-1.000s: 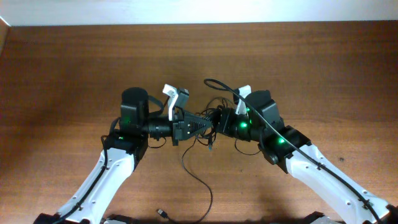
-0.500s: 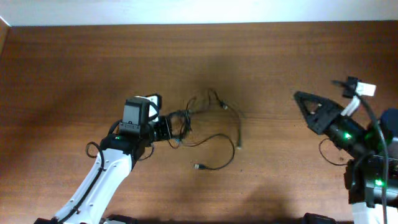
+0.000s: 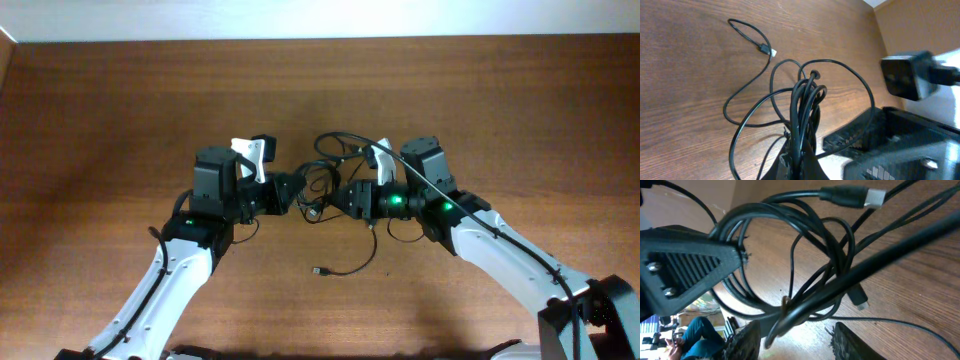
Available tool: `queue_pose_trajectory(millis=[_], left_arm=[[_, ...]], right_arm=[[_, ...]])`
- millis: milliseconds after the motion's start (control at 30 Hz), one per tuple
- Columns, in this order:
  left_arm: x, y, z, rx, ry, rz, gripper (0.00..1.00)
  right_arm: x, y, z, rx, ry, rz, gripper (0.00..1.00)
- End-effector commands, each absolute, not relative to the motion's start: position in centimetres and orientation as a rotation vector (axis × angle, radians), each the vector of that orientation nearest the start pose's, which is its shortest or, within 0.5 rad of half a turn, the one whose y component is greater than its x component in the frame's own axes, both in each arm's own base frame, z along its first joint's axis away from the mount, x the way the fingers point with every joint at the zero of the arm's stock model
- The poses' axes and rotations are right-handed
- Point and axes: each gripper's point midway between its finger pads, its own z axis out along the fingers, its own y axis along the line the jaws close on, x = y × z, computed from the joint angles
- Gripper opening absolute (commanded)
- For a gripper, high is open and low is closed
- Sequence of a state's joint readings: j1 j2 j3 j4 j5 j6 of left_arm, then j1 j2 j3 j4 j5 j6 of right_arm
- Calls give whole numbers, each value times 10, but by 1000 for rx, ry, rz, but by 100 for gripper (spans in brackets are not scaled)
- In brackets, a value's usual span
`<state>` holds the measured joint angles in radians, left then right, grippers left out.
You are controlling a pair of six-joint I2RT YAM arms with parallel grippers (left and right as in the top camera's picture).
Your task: Untangle cables
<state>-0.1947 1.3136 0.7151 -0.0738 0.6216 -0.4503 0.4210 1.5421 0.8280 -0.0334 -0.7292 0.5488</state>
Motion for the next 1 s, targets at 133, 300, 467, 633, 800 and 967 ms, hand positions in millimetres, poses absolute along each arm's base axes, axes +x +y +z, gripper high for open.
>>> queue_pose_trajectory(millis=[133,300,467,633,800,967], left_arm=[[324,-175,153,101,2290,-1092,0],[324,-177,152,126,2287,-1065,0],[316,-148,113,73,2451,-817,0],[331,-109,99,-113,2474,-525,0],[371,-57,124,-387,2247,-218,0],[351,-115,120,-345,2356,-656,0]], right_arm=[[310,274,148,-349,2315,1375,34],[287,282,163,-439,2294,1571,4],[319,203,276,-385,1956,1458,4],[319,70,348,-121,1748,1103,4],[313,61,269,103,2048,1116,26],[287,161,182,-96,2446,1135,77]])
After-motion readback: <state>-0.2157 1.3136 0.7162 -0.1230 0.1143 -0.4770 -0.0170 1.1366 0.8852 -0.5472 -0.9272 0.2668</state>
